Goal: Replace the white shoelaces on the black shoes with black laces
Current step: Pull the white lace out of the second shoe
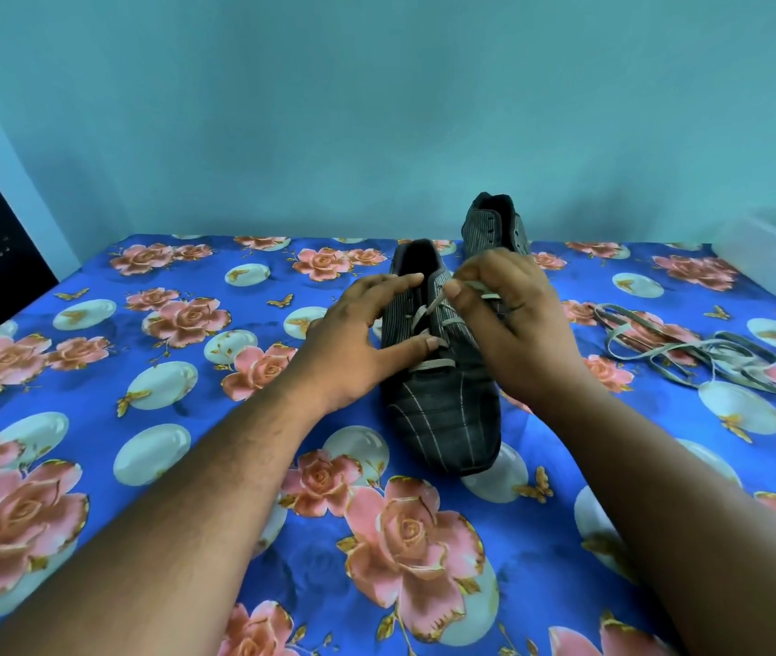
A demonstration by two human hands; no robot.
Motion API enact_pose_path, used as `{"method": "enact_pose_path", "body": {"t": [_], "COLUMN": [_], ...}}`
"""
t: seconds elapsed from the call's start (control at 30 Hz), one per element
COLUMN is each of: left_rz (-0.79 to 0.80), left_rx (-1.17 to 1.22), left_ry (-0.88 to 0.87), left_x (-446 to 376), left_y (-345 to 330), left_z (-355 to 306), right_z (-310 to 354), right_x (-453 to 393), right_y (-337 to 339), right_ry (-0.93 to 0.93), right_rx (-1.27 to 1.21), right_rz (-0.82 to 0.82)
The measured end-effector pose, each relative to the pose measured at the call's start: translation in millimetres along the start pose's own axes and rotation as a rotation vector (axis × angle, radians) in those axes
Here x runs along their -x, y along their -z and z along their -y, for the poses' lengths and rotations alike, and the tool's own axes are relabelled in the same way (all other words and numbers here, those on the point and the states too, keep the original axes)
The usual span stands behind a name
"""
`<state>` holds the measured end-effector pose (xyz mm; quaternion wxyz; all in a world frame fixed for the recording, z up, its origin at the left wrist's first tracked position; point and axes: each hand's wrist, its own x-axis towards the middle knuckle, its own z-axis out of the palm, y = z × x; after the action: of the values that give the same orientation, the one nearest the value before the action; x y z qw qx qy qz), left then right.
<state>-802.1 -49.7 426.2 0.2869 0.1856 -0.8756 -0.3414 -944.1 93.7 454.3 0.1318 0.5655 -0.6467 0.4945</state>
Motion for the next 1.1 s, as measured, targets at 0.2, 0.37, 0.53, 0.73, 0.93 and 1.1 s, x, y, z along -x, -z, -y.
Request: {"method": "enact_pose_path", "body": {"t": [0.2,0.37,0.53,0.73,0.93,1.1], "left_rz": [0.009,-0.05,-0.21,-0.21,-0.064,-0.07], "left_rx": [-0.011,-0.098,-0.078,-0.094,-0.193,-0.329], "left_ry": [0.026,-0.042,-0.153,-0.084,0.064,0.196], "left_x": [1.4,0.2,-2.7,-1.1,0.1,-2.4], "left_y": [0.6,0.9,-2.2,-2.7,-1.1,-1.5], "left_z": [-0.7,-1.6,-5.8,-13.0,-18.8,-22.8], "right_z": [12.4,-18.0,-14.9,-14.1,-10.6,-9.2], "right_x": [-8.8,-5.2,-0.6,5.6,6.2,6.3], "right_y": [21.1,18.8,6.8,-5.9,-5.3,-5.2], "right_ry": [-0.219,-0.335,-0.195,-0.164,-0.183,-0.217], "right_rx": [-0.237,0.153,0.203,0.218,0.186,0.177], "right_rz": [-0.319,-0.183,0.113,0.369,0.372,0.372]}}
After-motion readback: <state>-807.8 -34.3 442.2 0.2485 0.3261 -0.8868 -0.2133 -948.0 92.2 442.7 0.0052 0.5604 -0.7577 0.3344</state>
